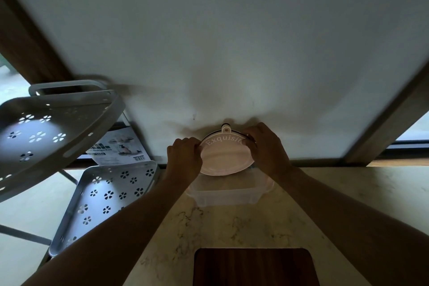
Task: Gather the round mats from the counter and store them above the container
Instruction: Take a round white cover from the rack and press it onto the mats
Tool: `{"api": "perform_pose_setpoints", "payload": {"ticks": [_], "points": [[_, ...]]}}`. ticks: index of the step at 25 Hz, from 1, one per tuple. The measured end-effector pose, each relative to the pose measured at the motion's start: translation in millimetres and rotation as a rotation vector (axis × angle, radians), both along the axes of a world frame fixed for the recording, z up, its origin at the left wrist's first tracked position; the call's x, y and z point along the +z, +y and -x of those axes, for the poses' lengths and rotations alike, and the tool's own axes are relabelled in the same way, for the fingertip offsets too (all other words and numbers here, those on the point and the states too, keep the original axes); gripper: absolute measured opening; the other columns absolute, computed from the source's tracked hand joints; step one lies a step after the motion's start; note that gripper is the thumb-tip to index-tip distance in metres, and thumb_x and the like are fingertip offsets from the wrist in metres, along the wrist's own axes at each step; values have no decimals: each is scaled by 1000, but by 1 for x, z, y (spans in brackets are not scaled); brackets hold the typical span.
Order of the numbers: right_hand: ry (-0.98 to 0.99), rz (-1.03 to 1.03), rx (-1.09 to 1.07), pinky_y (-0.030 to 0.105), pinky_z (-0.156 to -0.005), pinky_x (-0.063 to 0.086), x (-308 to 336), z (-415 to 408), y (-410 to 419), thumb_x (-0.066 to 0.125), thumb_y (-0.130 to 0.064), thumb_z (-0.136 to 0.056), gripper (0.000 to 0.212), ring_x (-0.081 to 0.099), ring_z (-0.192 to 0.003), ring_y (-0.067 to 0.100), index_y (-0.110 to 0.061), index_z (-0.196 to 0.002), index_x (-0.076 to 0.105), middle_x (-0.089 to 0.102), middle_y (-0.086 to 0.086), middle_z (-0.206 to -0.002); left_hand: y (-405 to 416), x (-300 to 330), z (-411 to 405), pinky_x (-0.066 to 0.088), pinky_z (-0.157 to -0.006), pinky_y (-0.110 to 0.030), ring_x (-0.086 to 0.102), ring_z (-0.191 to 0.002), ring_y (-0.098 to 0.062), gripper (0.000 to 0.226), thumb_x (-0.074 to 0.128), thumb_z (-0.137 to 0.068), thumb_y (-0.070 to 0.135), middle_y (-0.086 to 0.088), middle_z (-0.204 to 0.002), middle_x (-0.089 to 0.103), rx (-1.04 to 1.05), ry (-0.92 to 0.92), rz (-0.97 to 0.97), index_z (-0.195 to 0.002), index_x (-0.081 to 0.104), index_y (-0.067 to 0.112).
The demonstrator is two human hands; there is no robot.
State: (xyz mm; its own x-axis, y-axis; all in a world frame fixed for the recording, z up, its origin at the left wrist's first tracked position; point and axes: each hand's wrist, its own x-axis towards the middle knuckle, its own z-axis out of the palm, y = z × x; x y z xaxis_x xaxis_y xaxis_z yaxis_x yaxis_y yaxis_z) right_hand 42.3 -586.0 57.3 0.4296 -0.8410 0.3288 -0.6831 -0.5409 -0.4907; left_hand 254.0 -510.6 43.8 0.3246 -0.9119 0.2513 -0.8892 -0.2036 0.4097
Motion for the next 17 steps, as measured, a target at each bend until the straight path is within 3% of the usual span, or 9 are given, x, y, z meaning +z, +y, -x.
{"api": "perform_pose_setpoints", "payload": {"ticks": [6, 8, 13, 17], "points": [[14, 2, 10, 30, -79, 46, -7, -3, -4, 64, -16, -92, 22, 62, -93, 28, -10, -113, 66, 62, 12, -108, -6, -8, -1, 42, -82, -42, 56, -97, -32, 18, 53, -93, 15, -12, -102, 71, 23, 10, -59, -101, 69, 10], [17, -10, 25, 36, -83, 51, -9, -1, -6, 64, -18, -92, 23, 61, -96, 28, -8, -113, 66, 61, 12, -111, -6, -10, 0, 42, -82, -41, 55, -97, -32, 17, 55, -92, 16, -12, -103, 69, 17, 23, -38, -102, 67, 10], [151, -38, 47, 45, -94, 46, -17, 5, -9, 72, -24, -84, 35, 54, -111, 34, -3, -111, 65, 59, 17, -118, -10, -12, 1, 39, -88, -43, 49, -109, -31, 35, 61, -87, 25, -11, -114, 60, -48, 59, -60, -120, 59, 13], [71, -93, 15, 46, -94, 45, -18, 3, -13, 73, -21, -83, 31, 53, -111, 35, -4, -108, 68, 61, 17, -116, -16, -10, 1, 40, -89, -47, 47, -111, -33, 29, 62, -88, 24, -12, -115, 55, -45, 67, -103, -116, 60, 16]]}}
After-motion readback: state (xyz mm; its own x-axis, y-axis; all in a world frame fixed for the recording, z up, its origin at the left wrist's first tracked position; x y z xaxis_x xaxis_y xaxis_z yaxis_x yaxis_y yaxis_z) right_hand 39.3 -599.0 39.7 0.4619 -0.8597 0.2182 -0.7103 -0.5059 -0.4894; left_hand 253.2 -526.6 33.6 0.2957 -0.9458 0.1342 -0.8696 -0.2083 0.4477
